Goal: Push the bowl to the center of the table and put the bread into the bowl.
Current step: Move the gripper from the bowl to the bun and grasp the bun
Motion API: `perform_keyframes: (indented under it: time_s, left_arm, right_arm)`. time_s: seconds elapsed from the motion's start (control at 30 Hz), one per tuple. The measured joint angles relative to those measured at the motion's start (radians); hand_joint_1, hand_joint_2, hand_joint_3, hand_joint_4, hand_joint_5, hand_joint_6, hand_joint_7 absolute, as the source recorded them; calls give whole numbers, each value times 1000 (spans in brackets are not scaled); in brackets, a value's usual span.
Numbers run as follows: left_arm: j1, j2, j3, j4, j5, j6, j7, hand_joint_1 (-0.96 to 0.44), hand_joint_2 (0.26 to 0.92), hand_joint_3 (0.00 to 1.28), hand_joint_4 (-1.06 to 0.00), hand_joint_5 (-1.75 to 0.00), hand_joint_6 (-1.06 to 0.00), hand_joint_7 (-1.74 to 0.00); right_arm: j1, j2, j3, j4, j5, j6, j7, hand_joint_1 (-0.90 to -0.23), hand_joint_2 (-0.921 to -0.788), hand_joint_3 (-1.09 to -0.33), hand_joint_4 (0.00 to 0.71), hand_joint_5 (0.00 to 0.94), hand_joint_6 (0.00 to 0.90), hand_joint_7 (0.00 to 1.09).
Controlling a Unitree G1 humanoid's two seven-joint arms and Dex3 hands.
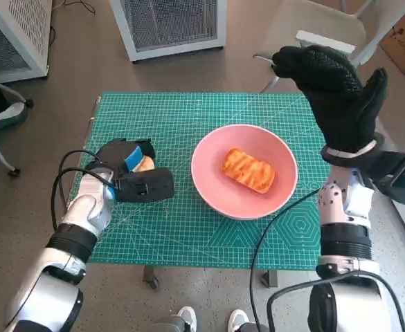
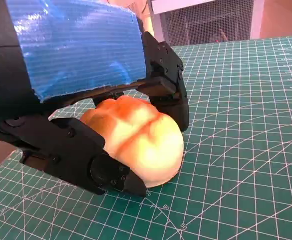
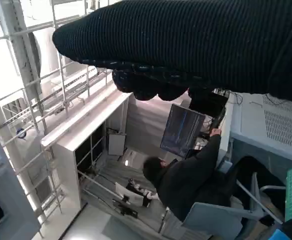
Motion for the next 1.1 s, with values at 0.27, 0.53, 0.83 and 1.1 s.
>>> perform_keyframes:
  time_s: [0.27, 0.53, 0.83, 1.1]
  left_arm:
    - [0, 0, 0, 0, -7, 1, 0, 1, 920, 130, -589, -1348, -597, -1124]
    - [1, 0, 0, 0, -10, 1, 5, 1, 920, 132, -589, -1350, -594, -1125]
    - [1, 0, 0, 0, -11, 0, 7, 1, 920, 133, -588, -1352, -593, -1125]
    - [1, 0, 2, 0, -13, 0, 9, 1, 920, 133, -587, -1353, -592, -1125]
  right_arm:
    - [1, 0, 0, -4, 0, 4, 0, -642, -921, -743, 254, 2, 154, 394]
    - [1, 0, 0, -9, 0, 15, 0, -644, -921, -744, 253, 1, 153, 397]
    - [1, 0, 0, -12, 0, 21, 0, -644, -921, -744, 253, 1, 151, 400]
    - [2, 0, 0, -15, 0, 23, 1, -643, -921, -745, 253, 1, 149, 402]
